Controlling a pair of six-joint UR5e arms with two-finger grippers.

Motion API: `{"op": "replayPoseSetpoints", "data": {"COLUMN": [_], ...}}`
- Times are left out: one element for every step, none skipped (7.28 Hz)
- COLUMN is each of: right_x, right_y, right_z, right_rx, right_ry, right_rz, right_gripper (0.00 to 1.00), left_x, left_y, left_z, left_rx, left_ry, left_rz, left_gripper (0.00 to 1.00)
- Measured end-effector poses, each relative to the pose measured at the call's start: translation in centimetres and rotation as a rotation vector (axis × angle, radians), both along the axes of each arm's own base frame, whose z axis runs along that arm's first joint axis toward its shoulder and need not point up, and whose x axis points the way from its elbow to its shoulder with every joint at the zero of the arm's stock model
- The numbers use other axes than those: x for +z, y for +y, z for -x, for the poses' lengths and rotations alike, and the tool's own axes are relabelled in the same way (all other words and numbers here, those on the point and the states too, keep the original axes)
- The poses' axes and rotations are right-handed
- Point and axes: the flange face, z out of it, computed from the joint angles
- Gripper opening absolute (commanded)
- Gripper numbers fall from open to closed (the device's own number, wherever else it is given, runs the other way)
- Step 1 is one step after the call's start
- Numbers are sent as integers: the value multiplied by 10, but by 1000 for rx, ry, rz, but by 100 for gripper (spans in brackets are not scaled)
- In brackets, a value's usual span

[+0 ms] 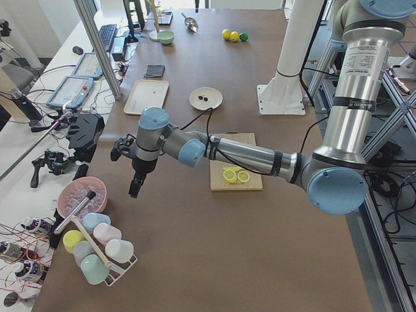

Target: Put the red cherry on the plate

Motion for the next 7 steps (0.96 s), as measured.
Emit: {"op": "replayPoseSetpoints", "data": {"right_x": [-2, -12, -24, -31, -33, -32, -32], "right_y": [0, -5, -11, -16, -17, -17, -18], "right_z": [-5, -6, -5, -4, -2, -1, -1], "right_rx": [5, 6, 4, 1, -2, -3, -3], "right_ry": [-2, -1, 2, 7, 12, 16, 19], "right_rz": [10, 27, 41, 50, 54, 55, 55], "right_gripper": [100, 100, 100, 100, 100, 100, 100], "left_x": [20, 34, 42, 47, 49, 50, 50], "left_y": [12, 25, 34, 39, 41, 42, 42], "left_z": [17, 21, 19, 18, 18, 18, 18], "left_rx": [22, 42, 56, 62, 64, 65, 65], "left_ry": [10, 67, 120, 147, 157, 160, 161], "left_rz": [54, 92, 116, 128, 134, 136, 138], "left_gripper": [98, 98, 98, 98, 98, 98, 98]}}
